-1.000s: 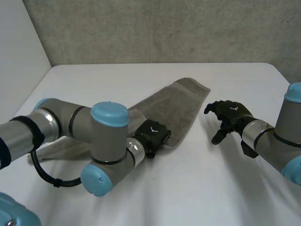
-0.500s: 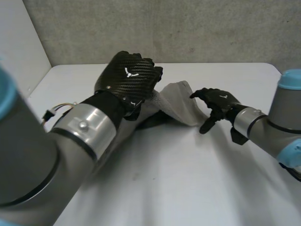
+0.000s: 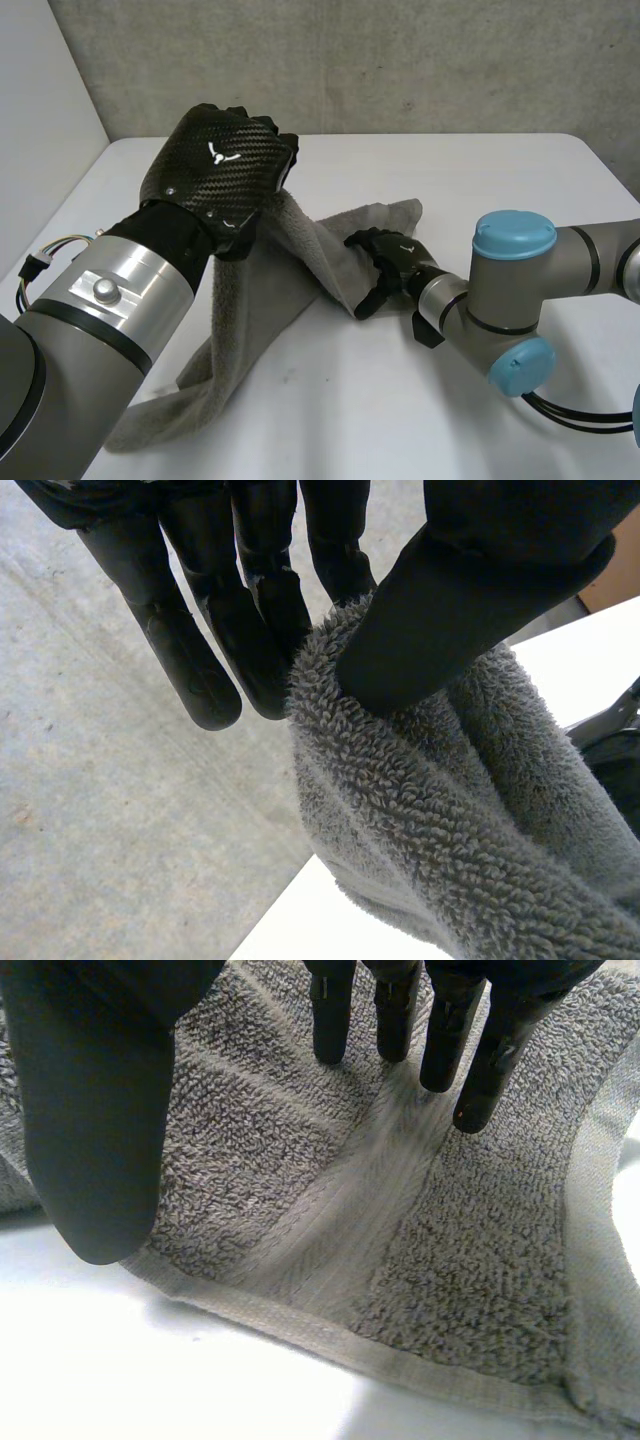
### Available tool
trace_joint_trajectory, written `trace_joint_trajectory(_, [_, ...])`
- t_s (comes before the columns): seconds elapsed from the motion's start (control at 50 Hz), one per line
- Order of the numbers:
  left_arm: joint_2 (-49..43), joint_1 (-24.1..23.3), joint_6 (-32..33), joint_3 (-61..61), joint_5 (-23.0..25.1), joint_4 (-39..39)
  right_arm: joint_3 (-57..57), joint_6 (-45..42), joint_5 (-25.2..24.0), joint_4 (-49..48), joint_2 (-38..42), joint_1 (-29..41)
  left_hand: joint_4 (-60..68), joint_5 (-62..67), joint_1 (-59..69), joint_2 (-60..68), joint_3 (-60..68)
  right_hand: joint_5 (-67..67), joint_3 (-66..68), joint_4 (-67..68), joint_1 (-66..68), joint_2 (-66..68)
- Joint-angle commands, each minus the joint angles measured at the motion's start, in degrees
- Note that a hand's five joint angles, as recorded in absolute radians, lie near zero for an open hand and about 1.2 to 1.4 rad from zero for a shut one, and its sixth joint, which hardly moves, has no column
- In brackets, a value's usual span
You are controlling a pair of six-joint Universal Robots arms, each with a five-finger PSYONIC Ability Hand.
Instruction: Fold the towel.
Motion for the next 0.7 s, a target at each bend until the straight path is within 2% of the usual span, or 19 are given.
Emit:
trace_joint_trajectory(0.02, [-0.09, 0.36, -0.03, 0.09, -0.24, 1.24, 1.46, 0.13, 0.45, 0.40, -0.22, 2.48, 10.27, 11.04, 12.65, 10.32, 10.35, -3.94, -2.45, -9.75, -2.65, -3.57])
trace_joint_trajectory(0.3, [-0.79, 1.86, -0.12, -0.17, -0.24, 1.87, 8.32, 1.53, 0.81, -0.12, -5.58, 4.16, 10.27, 11.04, 12.65, 10.32, 10.35, -3.94, -2.45, -9.75, -2.65, -3.57])
trace_joint_trajectory(0.44, [-0.44, 1.68, -0.38, -0.35, -0.42, 1.87, 7.09, 5.92, 4.05, -1.70, -5.32, 5.91, 10.27, 11.04, 12.65, 10.32, 10.35, -3.94, -2.45, -9.75, -2.65, -3.57])
trace_joint_trajectory(0.56, [0.44, 1.33, -2.40, -0.87, -0.51, 1.87, 4.54, 6.46, 6.08, -4.78, -3.12, 7.32, 10.27, 11.04, 12.65, 10.32, 10.35, -3.94, -2.45, -9.75, -2.65, -3.57])
trace_joint_trajectory(0.68, [2.11, 1.77, -6.27, -0.70, -0.51, 1.87, -0.64, 8.83, 7.93, -5.22, 1.45, 7.41, 10.27, 11.04, 12.65, 10.32, 10.35, 7.25, 8.74, 1.44, 8.54, 7.62])
trace_joint_trajectory(0.7, [2.11, 1.77, -6.28, -0.70, -0.51, 1.87, -0.99, 9.61, 7.93, -5.22, 1.80, 7.41, 10.27, 11.04, 12.65, 10.32, 10.35, 22.24, 23.73, 16.42, 23.52, 22.60])
